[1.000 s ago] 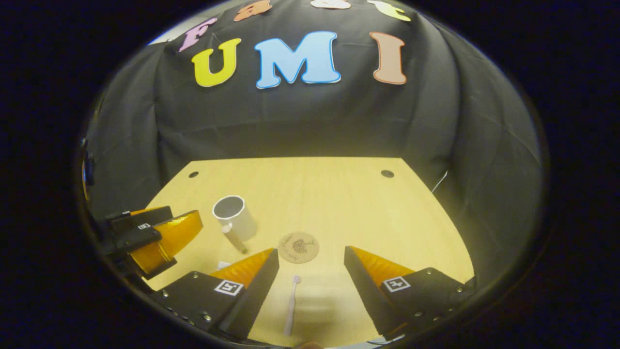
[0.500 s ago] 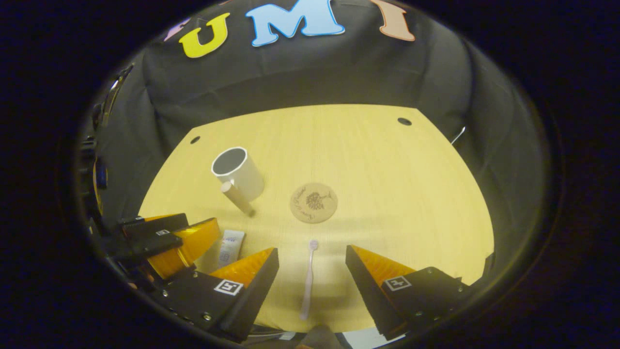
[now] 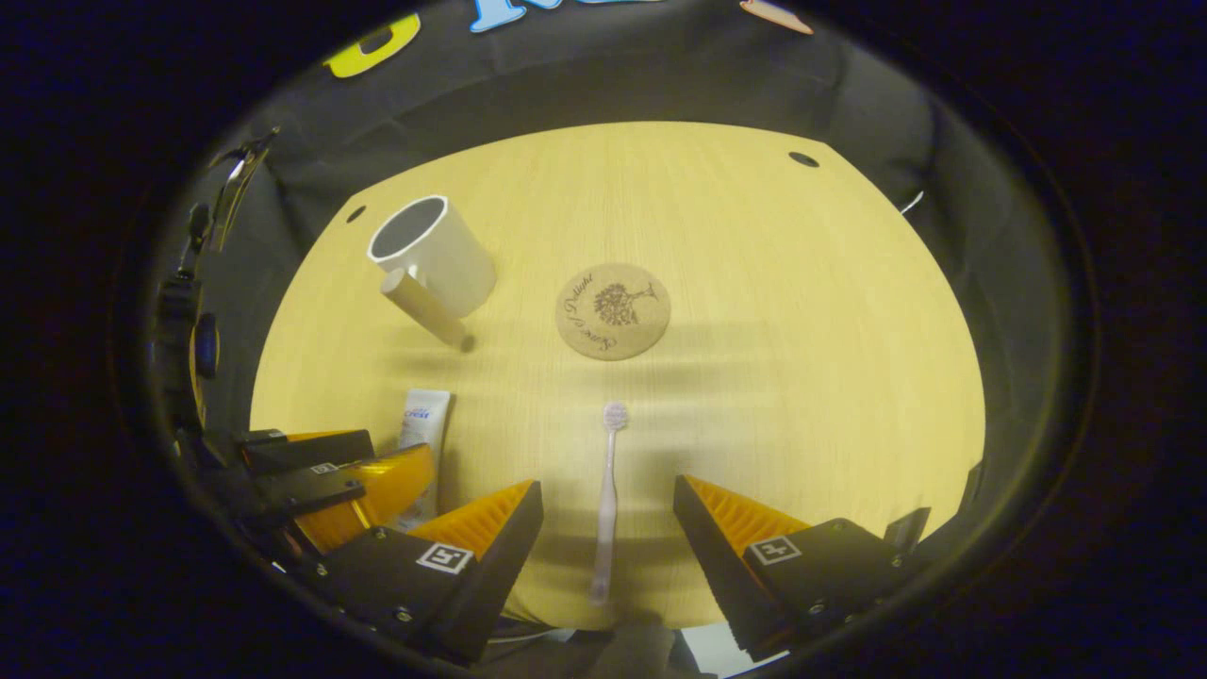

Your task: Put the toothbrush and toothpaste on the desktop into the cup, then pick up the cup and place it on the coaster on the desktop.

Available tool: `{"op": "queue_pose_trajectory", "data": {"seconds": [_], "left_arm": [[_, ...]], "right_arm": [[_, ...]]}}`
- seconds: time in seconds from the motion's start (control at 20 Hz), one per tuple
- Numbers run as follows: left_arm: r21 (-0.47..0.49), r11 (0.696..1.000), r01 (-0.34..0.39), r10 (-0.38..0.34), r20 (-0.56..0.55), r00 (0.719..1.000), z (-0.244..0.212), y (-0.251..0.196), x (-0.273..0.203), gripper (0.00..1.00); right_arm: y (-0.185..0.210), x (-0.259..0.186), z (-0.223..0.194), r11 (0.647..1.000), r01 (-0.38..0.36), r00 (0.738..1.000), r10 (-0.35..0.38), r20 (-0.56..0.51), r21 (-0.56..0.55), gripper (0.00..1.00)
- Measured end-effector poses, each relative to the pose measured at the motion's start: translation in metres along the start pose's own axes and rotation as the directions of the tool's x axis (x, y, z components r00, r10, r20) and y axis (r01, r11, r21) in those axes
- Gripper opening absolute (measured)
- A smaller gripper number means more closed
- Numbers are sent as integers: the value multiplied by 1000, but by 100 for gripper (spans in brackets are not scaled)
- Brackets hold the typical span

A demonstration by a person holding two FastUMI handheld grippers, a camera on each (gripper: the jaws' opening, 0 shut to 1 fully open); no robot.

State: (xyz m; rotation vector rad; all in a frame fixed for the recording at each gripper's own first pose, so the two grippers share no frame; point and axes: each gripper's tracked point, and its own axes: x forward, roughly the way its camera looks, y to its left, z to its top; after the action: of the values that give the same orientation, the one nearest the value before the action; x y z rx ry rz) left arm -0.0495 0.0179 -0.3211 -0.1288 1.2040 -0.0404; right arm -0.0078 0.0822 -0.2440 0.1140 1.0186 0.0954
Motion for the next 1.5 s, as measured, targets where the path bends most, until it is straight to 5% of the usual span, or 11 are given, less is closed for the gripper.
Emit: {"op": "queue_pose_trajectory", "data": {"seconds": [0.25, 0.3, 0.5, 0.7, 0.8, 0.95, 1.0, 1.15, 1.2, 1.4, 1.5], "left_arm": [[-21, 1000, 7, -8, -68, 998, -9, 1, 15, 98], [-22, 1000, 4, -6, -76, 997, -11, 1, 18, 96], [2, 1000, -6, 6, -89, 996, -11, 2, 20, 95], [18, 1000, -18, 20, -99, 995, -12, 6, 21, 81], [25, 999, -29, 31, -98, 995, -12, 8, 21, 78], [34, 998, -49, 52, -98, 994, -12, 15, 21, 60], [39, 998, -45, 49, -95, 994, -11, 15, 22, 59], [47, 998, -50, 55, -93, 994, -12, 17, 21, 56], [53, 997, -57, 61, -90, 994, -12, 18, 21, 52], [67, 995, -68, 74, -83, 994, -12, 17, 20, 39], [81, 995, -61, 67, -72, 995, -11, 17, 23, 39]], "right_arm": [[7, 17, -15, 1000, -14, 995, 14, -99, 4, 91], [11, 20, -20, 1000, -23, 993, 23, -115, 8, 82], [15, 27, -31, 1000, -28, 986, 30, -165, 10, 79], [15, 32, -33, 999, -21, 983, 26, -183, 29, 78], [16, 32, -35, 999, -22, 981, 29, -193, 38, 66], [16, 31, -41, 999, -15, 973, 21, -229, 30, 66], [20, 30, -43, 999, -34, 970, 43, -238, 40, 54], [23, 42, -51, 996, -43, 966, 62, -252, 82, 53], [25, 31, -48, 995, -51, 965, 72, -252, 88, 22], [26, 33, -44, 994, -51, 973, 70, -218, 91, 24], [25, 32, -47, 994, -71, 970, 89, -226, 88, 14]]}}
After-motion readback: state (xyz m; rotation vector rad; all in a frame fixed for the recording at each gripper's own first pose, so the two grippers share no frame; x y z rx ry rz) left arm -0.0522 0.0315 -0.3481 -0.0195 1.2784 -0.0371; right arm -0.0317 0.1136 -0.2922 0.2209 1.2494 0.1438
